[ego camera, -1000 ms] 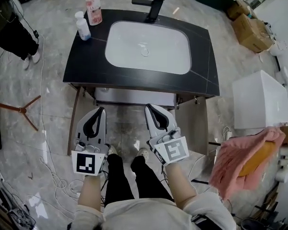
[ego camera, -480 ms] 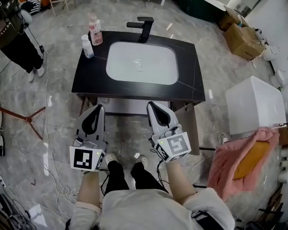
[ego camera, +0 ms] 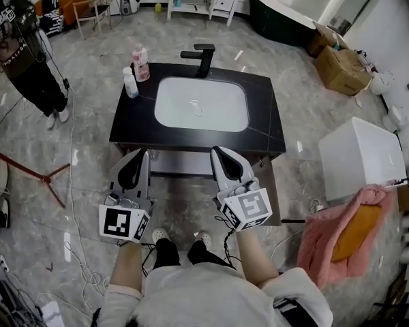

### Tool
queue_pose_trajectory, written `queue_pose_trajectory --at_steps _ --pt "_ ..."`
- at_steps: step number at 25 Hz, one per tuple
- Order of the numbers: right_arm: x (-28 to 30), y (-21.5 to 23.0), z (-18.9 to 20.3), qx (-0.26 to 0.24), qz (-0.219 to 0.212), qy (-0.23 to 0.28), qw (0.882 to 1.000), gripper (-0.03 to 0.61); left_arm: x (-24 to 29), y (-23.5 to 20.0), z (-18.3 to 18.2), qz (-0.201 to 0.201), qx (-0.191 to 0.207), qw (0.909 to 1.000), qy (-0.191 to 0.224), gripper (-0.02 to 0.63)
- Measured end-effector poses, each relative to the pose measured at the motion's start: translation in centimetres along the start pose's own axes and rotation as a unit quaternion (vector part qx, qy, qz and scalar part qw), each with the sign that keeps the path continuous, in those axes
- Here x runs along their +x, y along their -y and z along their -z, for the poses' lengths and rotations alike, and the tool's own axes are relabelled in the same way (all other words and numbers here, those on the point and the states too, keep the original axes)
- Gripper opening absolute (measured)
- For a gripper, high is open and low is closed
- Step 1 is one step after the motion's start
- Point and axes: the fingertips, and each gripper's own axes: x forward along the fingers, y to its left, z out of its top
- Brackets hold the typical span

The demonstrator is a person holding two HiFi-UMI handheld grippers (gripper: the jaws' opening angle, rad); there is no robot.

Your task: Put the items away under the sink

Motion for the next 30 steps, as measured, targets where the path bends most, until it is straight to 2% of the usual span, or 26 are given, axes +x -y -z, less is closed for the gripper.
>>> queue_pose_trajectory --at_steps 14,30 --pt "-1.1 1.2 -3.4 -0.018 0.019 0.028 0.999 0.003 0.1 0.5 -3.2 -0.017 0.016 0.9995 0.022 0.006" --pt "-1.9 1.8 -5.1 -0.018 0.018 0.045 0.999 0.003 0.1 1.7 -4.6 -0.028 0.016 0.9989 0.034 0.006"
